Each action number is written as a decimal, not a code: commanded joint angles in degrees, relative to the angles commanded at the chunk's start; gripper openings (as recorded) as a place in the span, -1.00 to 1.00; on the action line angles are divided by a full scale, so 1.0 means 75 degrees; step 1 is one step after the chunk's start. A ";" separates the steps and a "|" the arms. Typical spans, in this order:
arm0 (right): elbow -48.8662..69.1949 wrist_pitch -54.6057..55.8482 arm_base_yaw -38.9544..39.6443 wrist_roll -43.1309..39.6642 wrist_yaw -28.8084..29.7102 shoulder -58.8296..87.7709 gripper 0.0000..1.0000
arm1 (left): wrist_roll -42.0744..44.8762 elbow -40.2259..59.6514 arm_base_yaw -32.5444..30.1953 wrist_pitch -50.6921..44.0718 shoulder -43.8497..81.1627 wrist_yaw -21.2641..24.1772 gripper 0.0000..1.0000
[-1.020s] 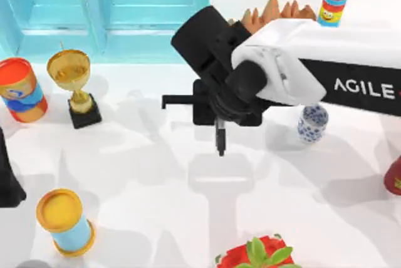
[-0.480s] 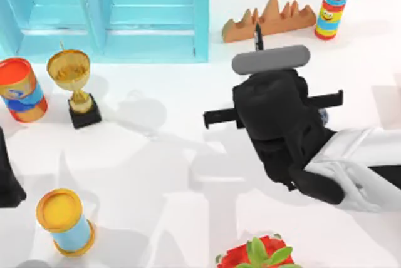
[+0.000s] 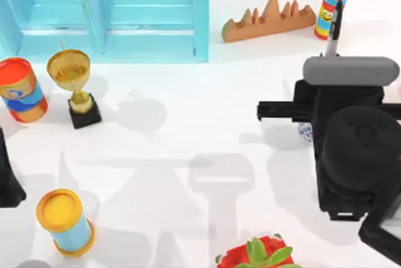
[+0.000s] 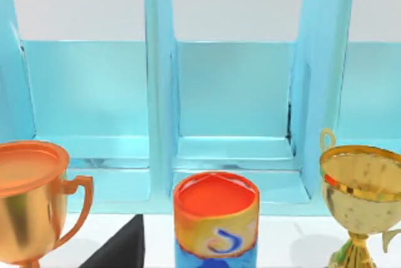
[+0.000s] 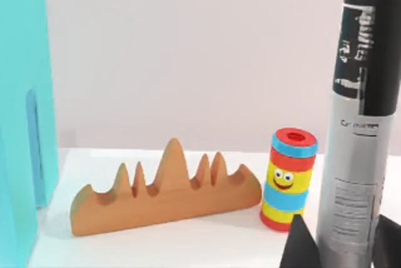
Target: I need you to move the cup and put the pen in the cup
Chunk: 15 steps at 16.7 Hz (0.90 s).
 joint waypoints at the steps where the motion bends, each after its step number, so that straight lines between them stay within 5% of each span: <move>1: -0.0140 0.0305 0.0011 -0.0109 0.0101 -0.0179 -1.00 | 0.0000 0.0000 0.0000 0.0000 0.0000 0.0000 1.00; 15: -0.0133 0.1275 -0.0447 -0.0252 -0.0180 0.0093 -1.00 | 0.0000 0.0000 0.0000 0.0000 0.0000 0.0000 1.00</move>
